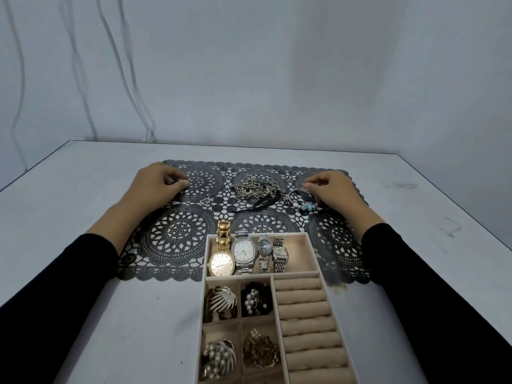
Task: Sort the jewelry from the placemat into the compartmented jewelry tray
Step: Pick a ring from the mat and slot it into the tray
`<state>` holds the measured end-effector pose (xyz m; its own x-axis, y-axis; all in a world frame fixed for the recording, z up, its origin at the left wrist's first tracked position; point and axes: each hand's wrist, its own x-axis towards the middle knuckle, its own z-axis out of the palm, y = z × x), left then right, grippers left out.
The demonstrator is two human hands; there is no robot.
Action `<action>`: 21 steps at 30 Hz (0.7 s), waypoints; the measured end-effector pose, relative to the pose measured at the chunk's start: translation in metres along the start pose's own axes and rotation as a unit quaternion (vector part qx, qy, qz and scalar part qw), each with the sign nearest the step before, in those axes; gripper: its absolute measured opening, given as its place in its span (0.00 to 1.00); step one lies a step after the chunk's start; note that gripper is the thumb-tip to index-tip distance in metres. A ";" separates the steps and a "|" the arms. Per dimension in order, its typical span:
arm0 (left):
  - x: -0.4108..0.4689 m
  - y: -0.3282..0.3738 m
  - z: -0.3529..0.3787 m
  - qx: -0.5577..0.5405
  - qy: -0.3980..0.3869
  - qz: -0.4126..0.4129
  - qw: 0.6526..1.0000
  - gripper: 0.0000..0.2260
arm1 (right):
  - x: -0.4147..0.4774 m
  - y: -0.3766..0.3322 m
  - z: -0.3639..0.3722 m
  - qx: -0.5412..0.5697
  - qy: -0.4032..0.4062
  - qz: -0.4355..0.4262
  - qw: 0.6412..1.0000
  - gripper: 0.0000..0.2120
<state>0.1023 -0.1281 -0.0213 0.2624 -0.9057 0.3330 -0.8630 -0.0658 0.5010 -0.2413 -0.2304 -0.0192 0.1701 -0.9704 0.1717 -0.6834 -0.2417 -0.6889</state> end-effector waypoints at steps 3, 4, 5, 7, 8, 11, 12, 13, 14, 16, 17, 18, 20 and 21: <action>0.003 0.000 -0.001 -0.017 -0.014 -0.021 1.000 0.07 | 0.003 0.000 -0.001 0.006 -0.010 0.006 1.000 0.06; 0.005 0.000 -0.002 -0.022 -0.019 -0.027 0.999 0.07 | 0.003 0.001 -0.002 0.008 -0.013 0.008 1.000 0.06; 0.006 -0.001 -0.002 -0.026 -0.023 -0.032 0.999 0.07 | 0.004 0.001 -0.002 0.010 -0.017 0.009 1.000 0.05; 0.008 -0.002 -0.002 -0.034 -0.030 -0.043 0.998 0.07 | 0.005 0.003 -0.003 0.024 -0.025 0.014 0.999 0.04; 0.008 -0.002 -0.002 -0.038 -0.033 -0.048 0.998 0.07 | 0.006 0.004 -0.003 0.034 -0.029 0.016 0.999 0.04; 0.009 -0.002 -0.001 -0.042 -0.036 -0.054 0.997 0.07 | 0.006 0.006 -0.004 0.057 -0.035 0.018 0.998 0.04; 0.010 -0.003 -0.001 -0.044 -0.036 -0.055 0.997 0.08 | 0.007 0.006 -0.004 0.060 -0.037 0.019 0.997 0.04; 0.010 -0.003 -0.001 -0.047 -0.036 -0.056 0.997 0.08 | 0.007 0.006 -0.004 0.063 -0.040 0.021 0.997 0.04; 0.010 -0.004 -0.001 -0.049 -0.036 -0.058 0.996 0.08 | 0.007 0.006 -0.004 0.065 -0.042 0.022 0.997 0.05; 0.010 -0.004 -0.001 -0.051 -0.038 -0.060 0.996 0.07 | 0.008 0.006 -0.004 0.067 -0.046 0.022 0.996 0.05; 0.010 -0.004 -0.001 -0.052 -0.039 -0.061 0.996 0.07 | 0.009 0.006 -0.004 0.067 -0.046 0.021 0.996 0.05; 0.010 -0.004 -0.001 -0.053 -0.041 -0.062 0.996 0.07 | 0.009 0.007 -0.004 0.065 -0.046 0.020 0.997 0.05; 0.011 -0.004 -0.001 -0.056 -0.047 -0.066 0.995 0.07 | 0.010 0.008 -0.004 0.061 -0.048 0.018 0.997 0.05; 0.012 -0.004 -0.001 -0.055 -0.051 -0.068 0.995 0.07 | 0.011 0.008 -0.003 0.057 -0.049 0.018 0.997 0.04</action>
<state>0.1094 -0.1383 -0.0183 0.3228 -0.9299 0.1762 -0.7691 -0.1492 0.6214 -0.2476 -0.2433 -0.0207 0.2192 -0.9723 0.0805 -0.6052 -0.2003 -0.7704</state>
